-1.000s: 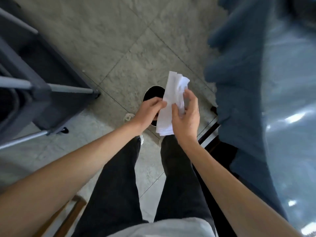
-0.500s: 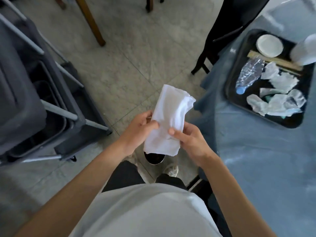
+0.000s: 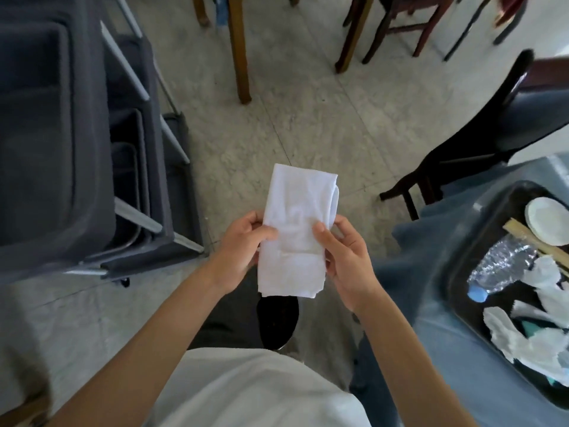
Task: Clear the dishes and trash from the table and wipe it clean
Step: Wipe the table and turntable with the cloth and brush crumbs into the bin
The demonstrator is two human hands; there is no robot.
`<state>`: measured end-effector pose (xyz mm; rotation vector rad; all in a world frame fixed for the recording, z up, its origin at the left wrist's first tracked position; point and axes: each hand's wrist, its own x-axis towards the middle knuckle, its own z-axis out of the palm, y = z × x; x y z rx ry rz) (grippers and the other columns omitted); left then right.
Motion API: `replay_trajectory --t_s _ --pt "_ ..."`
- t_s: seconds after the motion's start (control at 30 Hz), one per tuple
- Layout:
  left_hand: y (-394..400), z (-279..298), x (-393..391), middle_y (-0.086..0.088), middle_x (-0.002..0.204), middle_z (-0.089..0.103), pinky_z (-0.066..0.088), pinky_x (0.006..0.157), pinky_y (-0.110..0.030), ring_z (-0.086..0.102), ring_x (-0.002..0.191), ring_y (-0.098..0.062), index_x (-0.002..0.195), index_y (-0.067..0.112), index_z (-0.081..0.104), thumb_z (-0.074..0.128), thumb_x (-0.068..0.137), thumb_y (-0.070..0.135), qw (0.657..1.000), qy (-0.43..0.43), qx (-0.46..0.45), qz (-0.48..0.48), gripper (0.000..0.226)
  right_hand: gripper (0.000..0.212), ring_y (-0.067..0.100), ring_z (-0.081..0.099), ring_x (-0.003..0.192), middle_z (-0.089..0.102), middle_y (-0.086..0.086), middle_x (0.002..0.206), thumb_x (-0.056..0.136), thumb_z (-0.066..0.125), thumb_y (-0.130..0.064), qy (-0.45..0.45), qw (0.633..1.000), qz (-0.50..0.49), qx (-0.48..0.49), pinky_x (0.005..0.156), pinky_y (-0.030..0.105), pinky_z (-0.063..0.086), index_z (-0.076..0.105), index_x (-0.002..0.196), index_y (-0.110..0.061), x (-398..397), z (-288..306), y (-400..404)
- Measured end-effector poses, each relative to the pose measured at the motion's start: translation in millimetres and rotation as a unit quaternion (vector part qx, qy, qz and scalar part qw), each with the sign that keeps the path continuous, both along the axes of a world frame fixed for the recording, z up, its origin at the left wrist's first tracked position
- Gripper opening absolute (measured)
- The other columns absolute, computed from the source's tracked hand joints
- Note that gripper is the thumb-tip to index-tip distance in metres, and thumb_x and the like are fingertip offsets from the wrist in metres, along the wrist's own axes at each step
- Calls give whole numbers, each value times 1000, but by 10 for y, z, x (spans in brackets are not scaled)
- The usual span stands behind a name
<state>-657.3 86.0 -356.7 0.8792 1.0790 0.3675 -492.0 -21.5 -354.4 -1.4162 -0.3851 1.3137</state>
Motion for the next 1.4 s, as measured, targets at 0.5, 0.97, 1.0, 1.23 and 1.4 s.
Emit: replay_trajectory --t_s 0.5,0.97,1.0,1.23,1.4 --pt "3098 68 362 -4 101 77 62 82 -39 75 93 -22 115 8 64 69 95 26 990 -29 -1 135 27 25 33 75 103 78 12 112 98 70 -20 -72 992 94 -50 86 50 62 66 122 -13 490 179 3673" --pt "4751 393 -239 -18 101 75 60 82 -45 73 89 -25 102 -8 59 72 92 16 915 30 119 384 29 24 25 75 102 78 2 108 100 66 -29 -133 929 344 34 94 51 60 69 118 -14 -58 374 6314" --pt "4884 397 -262 -18 99 76 61 81 -44 73 89 -26 99 -7 60 73 92 15 907 35 124 400 26 23 26 75 101 78 2 108 100 66 -29 -135 919 367 43 92 49 61 69 117 -14 -87 371 6536" --pt "5779 376 -156 -19 103 74 63 80 -36 74 97 -28 93 -2 59 70 95 12 830 62 115 543 19 19 25 75 97 79 0 105 101 67 -28 -190 834 509 99 85 46 63 72 117 -20 -360 398 8118" --pt "6304 451 -181 -6 101 78 62 84 -36 75 96 -22 101 4 70 69 95 12 777 85 112 614 9 16 24 73 101 77 -2 108 102 61 -24 -222 759 602 110 91 54 60 69 115 -22 -633 460 8961"
